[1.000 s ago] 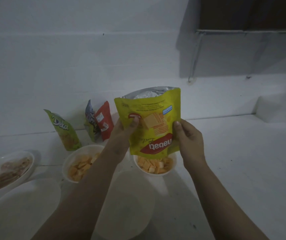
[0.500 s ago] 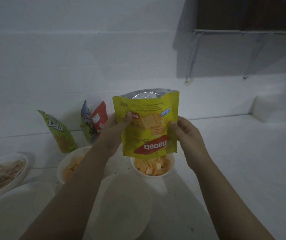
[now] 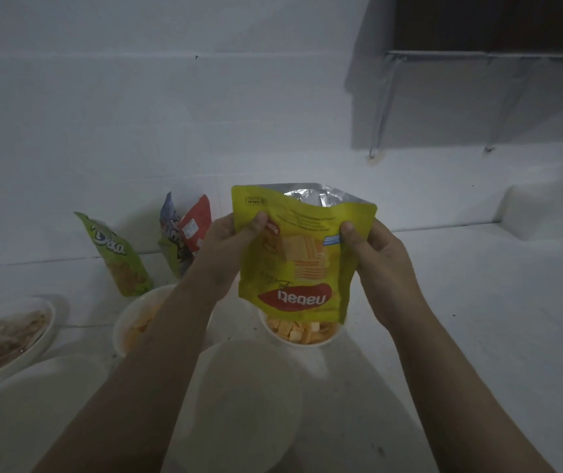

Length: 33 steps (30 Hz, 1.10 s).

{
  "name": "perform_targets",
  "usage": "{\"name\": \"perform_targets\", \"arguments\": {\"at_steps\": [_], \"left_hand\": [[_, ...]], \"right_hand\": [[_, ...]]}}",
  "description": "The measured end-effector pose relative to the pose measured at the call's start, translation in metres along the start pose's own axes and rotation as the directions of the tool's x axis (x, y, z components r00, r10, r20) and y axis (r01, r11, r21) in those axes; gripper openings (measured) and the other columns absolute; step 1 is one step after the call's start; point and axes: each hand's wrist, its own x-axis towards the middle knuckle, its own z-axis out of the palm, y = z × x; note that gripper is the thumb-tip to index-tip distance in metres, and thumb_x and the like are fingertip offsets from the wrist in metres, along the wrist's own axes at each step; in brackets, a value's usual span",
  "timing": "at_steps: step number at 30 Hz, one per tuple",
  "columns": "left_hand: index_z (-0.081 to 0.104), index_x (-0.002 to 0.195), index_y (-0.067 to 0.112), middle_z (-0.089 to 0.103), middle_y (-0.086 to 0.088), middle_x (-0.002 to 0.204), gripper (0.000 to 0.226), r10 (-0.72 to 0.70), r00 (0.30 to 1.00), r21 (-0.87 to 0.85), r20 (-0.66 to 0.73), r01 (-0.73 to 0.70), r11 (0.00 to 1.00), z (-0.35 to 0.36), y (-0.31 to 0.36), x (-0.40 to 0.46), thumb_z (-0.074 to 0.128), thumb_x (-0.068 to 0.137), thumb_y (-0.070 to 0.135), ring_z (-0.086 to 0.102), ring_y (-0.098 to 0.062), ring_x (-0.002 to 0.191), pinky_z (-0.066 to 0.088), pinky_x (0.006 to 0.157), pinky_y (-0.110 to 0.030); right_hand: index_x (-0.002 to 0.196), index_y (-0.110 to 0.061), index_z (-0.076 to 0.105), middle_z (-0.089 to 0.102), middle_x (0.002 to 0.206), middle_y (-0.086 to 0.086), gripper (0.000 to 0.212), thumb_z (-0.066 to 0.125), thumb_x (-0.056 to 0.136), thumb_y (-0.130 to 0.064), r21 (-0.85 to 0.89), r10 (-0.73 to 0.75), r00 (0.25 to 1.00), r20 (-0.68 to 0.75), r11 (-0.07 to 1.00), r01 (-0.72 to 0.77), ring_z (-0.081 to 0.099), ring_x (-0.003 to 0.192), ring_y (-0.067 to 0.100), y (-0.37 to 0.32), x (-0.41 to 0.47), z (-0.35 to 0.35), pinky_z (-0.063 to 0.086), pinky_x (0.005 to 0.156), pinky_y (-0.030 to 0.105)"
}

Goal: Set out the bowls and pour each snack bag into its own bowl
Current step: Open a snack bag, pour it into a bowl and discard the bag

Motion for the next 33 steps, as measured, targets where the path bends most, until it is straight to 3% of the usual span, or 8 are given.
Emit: {"name": "perform_targets", "arguments": {"at_steps": [4,11,14,18,22,25,28,33], "left_hand": [[0.078,0.089,0.029,0.076,-0.001,0.103,0.022,0.001,1.000,-0.029,0.004,-0.001,1.000,-0.001,-0.001,0.001,0.059,0.082,0.037,0.070,-0.023,0.103,0.052,0.093,-0.046],[0.077,0.089,0.030,0.076,0.002,0.102,0.023,-0.013,0.999,-0.023,-0.043,0.012,1.000,0.003,-0.003,0.001,0.060,0.079,0.041,0.070,-0.018,0.101,0.050,0.096,-0.047],[0.075,0.094,0.030,0.075,0.002,0.106,0.025,0.000,0.999,0.025,-0.041,0.001,1.000,0.007,-0.004,0.001,0.058,0.081,0.043,0.069,-0.019,0.105,0.049,0.098,-0.048],[0.071,0.097,0.028,0.077,0.007,0.099,0.026,0.026,0.997,0.023,-0.067,-0.025,0.999,0.007,-0.003,0.001,0.056,0.081,0.042,0.071,-0.012,0.097,0.052,0.088,-0.039],[0.072,0.101,0.033,0.075,0.003,0.108,0.020,0.015,0.999,0.021,0.041,-0.016,1.000,0.005,-0.009,-0.001,0.061,0.086,0.037,0.070,-0.018,0.104,0.055,0.092,-0.042],[0.067,0.113,0.031,0.073,-0.001,0.115,0.033,-0.106,0.983,0.101,0.147,0.092,0.991,0.001,-0.028,-0.005,0.073,0.081,0.034,0.070,-0.022,0.106,0.055,0.092,-0.049],[0.069,0.107,0.031,0.075,-0.002,0.110,0.028,-0.161,0.983,0.103,0.093,0.151,0.983,-0.001,-0.044,-0.010,0.075,0.080,0.034,0.072,-0.024,0.100,0.054,0.092,-0.053],[0.066,0.118,0.026,0.074,0.004,0.111,0.032,-0.165,0.973,0.178,0.164,0.135,0.975,-0.005,-0.049,-0.010,0.071,0.086,0.026,0.071,-0.015,0.102,0.058,0.083,-0.031]], "right_hand": [[0.095,-0.006,0.076,0.079,0.082,0.001,0.018,0.066,0.093,-0.020,0.065,-0.006,0.996,-0.091,0.998,0.012,0.075,0.076,0.012,-0.002,0.000,0.003,0.055,0.065,0.017],[0.102,-0.014,0.074,0.079,0.093,0.002,0.022,0.073,0.085,-0.028,-0.008,0.040,0.998,-0.045,0.999,-0.040,0.076,0.086,0.019,0.000,0.000,0.007,0.062,0.074,0.031],[0.097,-0.012,0.076,0.080,0.088,0.002,0.013,0.073,0.088,-0.020,0.031,0.033,0.991,-0.128,0.999,-0.029,0.077,0.082,0.019,-0.001,0.002,0.008,0.061,0.068,0.029],[0.108,-0.007,0.073,0.079,0.095,0.006,0.031,0.075,0.083,-0.025,0.075,0.102,0.994,-0.042,0.992,-0.099,0.077,0.087,0.022,-0.006,0.004,0.008,0.061,0.071,0.032],[0.103,-0.005,0.073,0.079,0.087,0.006,0.019,0.072,0.088,-0.017,0.203,0.151,0.981,-0.122,0.971,-0.124,0.077,0.076,0.020,-0.009,0.004,0.015,0.060,0.060,0.029],[0.103,-0.002,0.073,0.077,0.095,0.016,0.022,0.073,0.088,-0.018,0.237,0.117,0.975,-0.189,0.969,-0.070,0.076,0.083,0.029,-0.012,0.006,0.016,0.063,0.069,0.040],[0.099,-0.006,0.075,0.078,0.094,0.016,0.019,0.074,0.087,-0.021,0.207,0.091,0.975,-0.204,0.977,-0.048,0.075,0.088,0.035,-0.012,0.005,0.016,0.063,0.076,0.048],[0.096,-0.007,0.075,0.078,0.093,0.015,0.017,0.074,0.088,-0.022,0.211,0.053,0.972,-0.228,0.977,-0.004,0.075,0.087,0.035,-0.016,0.007,0.012,0.062,0.075,0.045]]}}
